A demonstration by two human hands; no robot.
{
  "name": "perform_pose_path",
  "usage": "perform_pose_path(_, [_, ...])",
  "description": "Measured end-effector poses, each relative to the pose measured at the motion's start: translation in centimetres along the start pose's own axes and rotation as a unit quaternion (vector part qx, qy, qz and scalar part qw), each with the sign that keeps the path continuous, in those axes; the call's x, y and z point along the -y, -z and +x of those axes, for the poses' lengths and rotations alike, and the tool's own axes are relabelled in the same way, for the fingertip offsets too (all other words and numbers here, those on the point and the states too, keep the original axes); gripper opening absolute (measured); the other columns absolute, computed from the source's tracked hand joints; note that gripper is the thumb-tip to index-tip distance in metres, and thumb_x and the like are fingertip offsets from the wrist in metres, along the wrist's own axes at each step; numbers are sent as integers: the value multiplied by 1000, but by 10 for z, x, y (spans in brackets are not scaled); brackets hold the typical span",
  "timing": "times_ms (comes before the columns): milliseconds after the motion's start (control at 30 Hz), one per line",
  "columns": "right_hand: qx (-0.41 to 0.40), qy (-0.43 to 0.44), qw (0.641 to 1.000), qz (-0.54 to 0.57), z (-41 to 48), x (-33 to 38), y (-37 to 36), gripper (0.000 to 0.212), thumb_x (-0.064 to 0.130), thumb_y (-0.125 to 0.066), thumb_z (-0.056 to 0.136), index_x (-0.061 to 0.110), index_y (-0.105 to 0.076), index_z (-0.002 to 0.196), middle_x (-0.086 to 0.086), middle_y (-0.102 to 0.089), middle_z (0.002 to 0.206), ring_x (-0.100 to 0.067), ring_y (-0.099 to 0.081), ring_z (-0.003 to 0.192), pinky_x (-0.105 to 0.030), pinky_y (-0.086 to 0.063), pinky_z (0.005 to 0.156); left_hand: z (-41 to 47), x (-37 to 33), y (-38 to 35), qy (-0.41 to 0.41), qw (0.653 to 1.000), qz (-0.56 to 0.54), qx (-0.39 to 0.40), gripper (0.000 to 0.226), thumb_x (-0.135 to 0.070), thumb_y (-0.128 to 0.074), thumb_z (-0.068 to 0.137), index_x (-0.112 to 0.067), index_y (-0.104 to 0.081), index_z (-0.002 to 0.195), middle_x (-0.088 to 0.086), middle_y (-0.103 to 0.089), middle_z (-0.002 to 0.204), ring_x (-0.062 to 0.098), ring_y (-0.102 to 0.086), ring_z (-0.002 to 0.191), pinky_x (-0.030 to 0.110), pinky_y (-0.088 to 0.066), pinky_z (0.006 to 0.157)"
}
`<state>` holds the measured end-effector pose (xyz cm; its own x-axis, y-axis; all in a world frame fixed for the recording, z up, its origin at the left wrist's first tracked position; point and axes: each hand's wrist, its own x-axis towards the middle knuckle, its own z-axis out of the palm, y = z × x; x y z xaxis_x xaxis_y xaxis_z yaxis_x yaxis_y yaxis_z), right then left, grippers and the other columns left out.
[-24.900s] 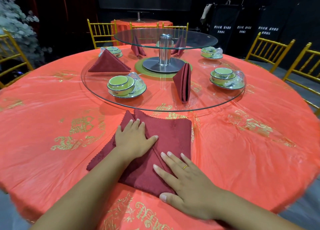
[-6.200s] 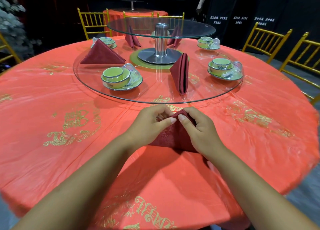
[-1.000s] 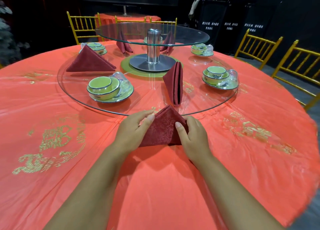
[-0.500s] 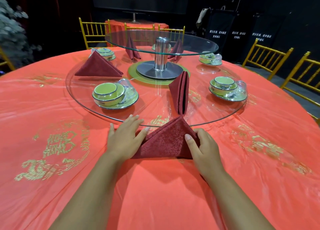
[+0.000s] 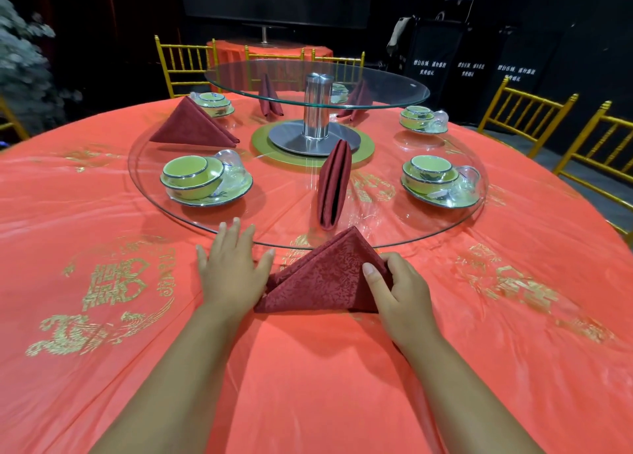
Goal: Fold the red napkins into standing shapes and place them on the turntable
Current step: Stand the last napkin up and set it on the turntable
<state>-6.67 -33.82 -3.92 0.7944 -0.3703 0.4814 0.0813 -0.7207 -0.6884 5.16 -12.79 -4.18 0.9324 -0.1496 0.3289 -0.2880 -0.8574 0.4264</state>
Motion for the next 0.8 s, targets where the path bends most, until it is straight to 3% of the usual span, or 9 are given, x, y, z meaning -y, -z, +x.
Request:
perform_pose_path(100, [-1,-1,1000,2,1,0,0,25,39,-49,86,15,-58,86,4,-60,78,-16,-52,77,-35,-39,68,-4,-10,5,-101,990,-95,-23,54,-46,-40,91,-17,-54,134,5,-46,146,22,-33,140,46,-23,114])
perform_pose_path(200, [0,-4,1000,8,1,0,1,24,39,-50,86,16,-58,85,5,-60,78,-15,-53,77,-34,-40,68,-10,-19,4,-159,983,-86,39,62,-57,-24,88,-26,-61,127,2,-52,139,20,-39,136,42,-25,113])
perform_pose_path(300, [-2,-6,1000,8,1,0,1,25,38,-50,86,15,-59,85,4,-59,77,-16,-52,76,-35,-40,68,-5,-14,3,-122,988,-79,46,57,-57,-26,90,-29,-65,120,-2,-53,137,17,-41,133,43,-28,111])
perform_pose_path(400, [0,-9,1000,13,1,1,1,25,39,-50,86,16,-59,85,4,-59,78,-16,-53,76,-35,-40,68,0,-7,2,-77,995,-55,29,31,-46,-44,96,-35,-63,118,-13,-51,137,11,-39,134,53,-19,114])
perform_pose_path(467, [2,-11,1000,15,1,1,2,24,39,-50,86,17,-59,85,4,-59,78,-15,-53,77,-35,-40,68,1,-5,1,-48,997,-53,22,27,-42,-49,95,-37,-62,117,-15,-50,138,7,-36,135,58,-12,113])
perform_pose_path(667, [7,-17,1000,19,0,1,3,27,40,-49,86,15,-59,85,2,-60,78,-17,-54,77,-37,-42,70,4,1,1,5,1000,-2,18,39,-45,-54,90,-34,-53,127,-15,-41,144,7,-32,138,66,-6,110])
perform_pose_path(800, [8,-19,1000,23,1,1,3,28,40,-49,86,14,-59,85,1,-60,78,-18,-54,78,-39,-42,71,4,4,-1,37,997,61,38,55,-52,-48,90,-32,-38,139,-11,-22,156,8,-12,146,70,1,107])
